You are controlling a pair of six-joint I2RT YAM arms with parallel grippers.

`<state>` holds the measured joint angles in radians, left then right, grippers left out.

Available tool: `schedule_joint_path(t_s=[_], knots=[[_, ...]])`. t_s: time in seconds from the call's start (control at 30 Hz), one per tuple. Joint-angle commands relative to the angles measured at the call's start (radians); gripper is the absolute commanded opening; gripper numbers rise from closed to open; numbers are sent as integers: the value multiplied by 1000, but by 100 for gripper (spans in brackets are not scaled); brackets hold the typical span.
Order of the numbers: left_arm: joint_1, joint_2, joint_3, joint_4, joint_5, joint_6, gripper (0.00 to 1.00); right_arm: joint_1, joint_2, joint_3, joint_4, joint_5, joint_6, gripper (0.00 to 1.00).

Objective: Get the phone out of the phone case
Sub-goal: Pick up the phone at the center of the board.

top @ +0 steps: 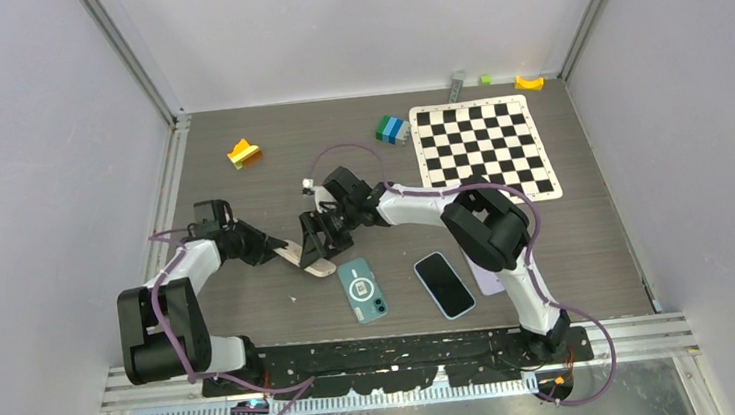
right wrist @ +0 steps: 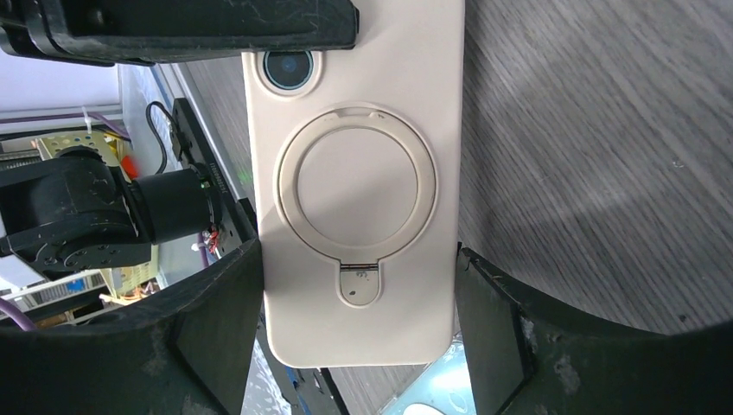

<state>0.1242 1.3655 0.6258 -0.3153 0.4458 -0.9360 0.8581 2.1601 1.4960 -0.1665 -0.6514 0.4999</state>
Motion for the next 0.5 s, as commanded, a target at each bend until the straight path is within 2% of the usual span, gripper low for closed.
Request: schedule_joint_path(t_s=[0.0, 0.03, 0.1, 0.13, 0.17, 0.23, 0.37, 0.47], knots=[[-2, -32, 19, -5, -33, -15, 0, 2, -24, 45, -11, 34, -35, 29], [-1, -34, 30, -18, -39, -16, 0, 2, -32, 45, -17, 56, -37, 34], [-2, -43, 59, -48, -48, -22, 0, 2, -61, 40, -20, 99, -47, 63], [-2, -50, 76, -72, -57, -27, 0, 3, -95, 25, -18, 119, -54, 72], [-2, -58, 93, -97, -69, -32, 0, 3, -113, 15, -8, 174, -59, 85], [-1, -72, 137, -168, -97, -37, 0, 3, -174, -12, -5, 261, -86, 96], [-2, -96, 238, -295, -158, -42, 0, 23, -263, -15, -63, 444, -179, 100], [-2, -104, 289, -337, -168, -54, 0, 93, -308, -10, -97, 586, -295, 100]])
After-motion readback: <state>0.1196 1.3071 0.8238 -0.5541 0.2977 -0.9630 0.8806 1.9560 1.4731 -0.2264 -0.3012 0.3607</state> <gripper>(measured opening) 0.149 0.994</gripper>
